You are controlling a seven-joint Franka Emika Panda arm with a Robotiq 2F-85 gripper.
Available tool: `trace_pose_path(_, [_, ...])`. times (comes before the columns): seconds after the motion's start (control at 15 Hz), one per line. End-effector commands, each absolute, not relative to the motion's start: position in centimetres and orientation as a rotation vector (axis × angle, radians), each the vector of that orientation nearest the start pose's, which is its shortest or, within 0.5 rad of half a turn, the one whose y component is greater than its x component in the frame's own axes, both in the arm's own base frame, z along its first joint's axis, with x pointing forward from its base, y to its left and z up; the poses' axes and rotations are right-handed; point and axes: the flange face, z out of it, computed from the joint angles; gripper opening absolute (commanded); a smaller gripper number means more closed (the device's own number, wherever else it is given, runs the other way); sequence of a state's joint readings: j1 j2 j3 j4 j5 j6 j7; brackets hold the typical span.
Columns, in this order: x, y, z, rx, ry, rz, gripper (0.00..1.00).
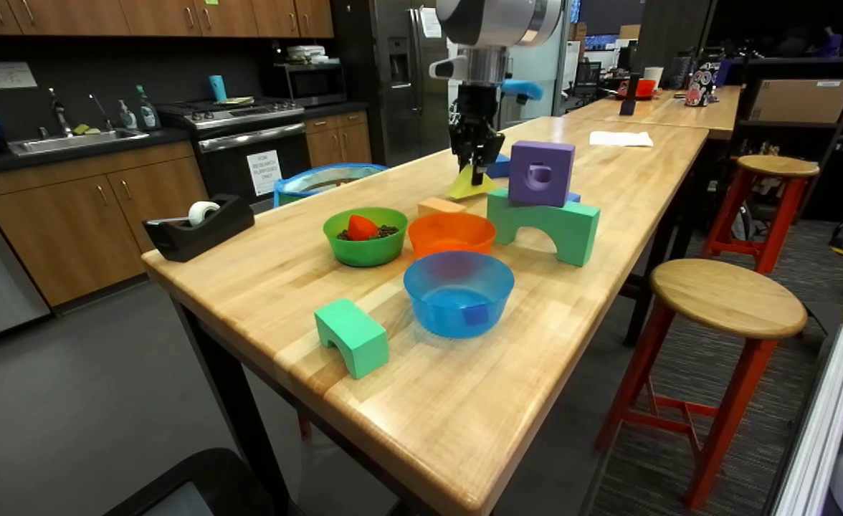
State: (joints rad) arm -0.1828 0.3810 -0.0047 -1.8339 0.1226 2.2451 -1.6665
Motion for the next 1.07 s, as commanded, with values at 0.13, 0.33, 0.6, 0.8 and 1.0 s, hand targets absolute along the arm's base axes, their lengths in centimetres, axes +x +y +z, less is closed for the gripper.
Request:
trace_pose_path(0.13, [61.0, -9.7, 37.7, -2.452, -1.955, -0.153, 0.16])
trace_pose_path(0.33, [59.8, -9.0, 40.0, -2.5, -1.931, -0.148, 0.16])
trace_pose_path(0.6, [57.7, -9.0, 42.6, -2.581, -1.912, -0.136, 0.16])
trace_pose_path(0.8, [55.7, -10.4, 44.1, -2.646, -1.917, -0.125, 0.16])
trace_pose_path(1.0, [53.4, -12.6, 45.1, -2.683, -1.925, -0.101, 0.16])
